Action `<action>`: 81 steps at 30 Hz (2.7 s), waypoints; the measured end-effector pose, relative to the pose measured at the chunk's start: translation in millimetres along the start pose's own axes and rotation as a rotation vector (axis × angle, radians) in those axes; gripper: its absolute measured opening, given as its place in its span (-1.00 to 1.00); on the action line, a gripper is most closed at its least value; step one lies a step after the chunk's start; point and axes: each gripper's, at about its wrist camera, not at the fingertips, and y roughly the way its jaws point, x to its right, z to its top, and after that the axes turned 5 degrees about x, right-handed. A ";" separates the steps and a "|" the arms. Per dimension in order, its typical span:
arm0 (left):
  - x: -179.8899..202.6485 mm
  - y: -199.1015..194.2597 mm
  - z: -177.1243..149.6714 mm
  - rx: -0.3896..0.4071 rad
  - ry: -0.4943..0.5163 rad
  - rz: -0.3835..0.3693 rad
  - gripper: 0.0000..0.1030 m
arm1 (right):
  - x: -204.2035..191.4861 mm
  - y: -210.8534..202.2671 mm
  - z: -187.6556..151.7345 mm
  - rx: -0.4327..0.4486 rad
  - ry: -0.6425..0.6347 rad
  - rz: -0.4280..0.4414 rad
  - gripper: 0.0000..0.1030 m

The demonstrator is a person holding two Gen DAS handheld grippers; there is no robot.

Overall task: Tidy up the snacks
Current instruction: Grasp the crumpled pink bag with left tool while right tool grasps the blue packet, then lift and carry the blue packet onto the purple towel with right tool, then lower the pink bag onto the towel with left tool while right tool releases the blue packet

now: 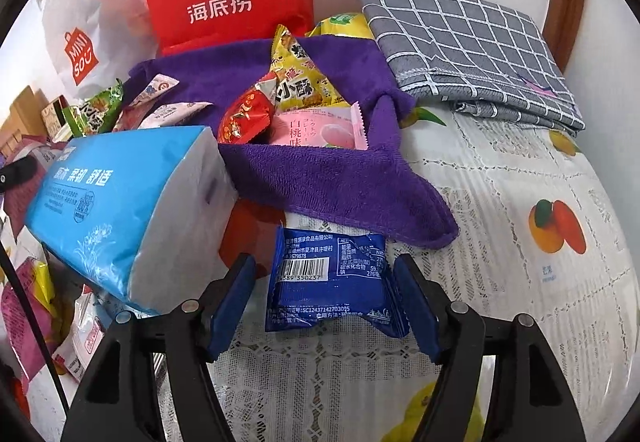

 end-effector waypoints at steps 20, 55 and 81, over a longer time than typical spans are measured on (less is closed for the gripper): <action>-3.7 -6.7 3.0 0.025 -0.022 -0.005 -0.28 | 10.0 -12.5 -4.9 0.027 0.057 -0.023 -0.12; -6.0 -18.0 6.1 0.096 -0.041 0.005 -0.28 | -38.5 -29.1 112.0 0.249 0.040 0.077 -0.12; 0.9 -13.1 3.8 0.094 -0.002 0.018 -0.28 | -11.1 39.4 82.7 0.083 0.121 0.055 0.07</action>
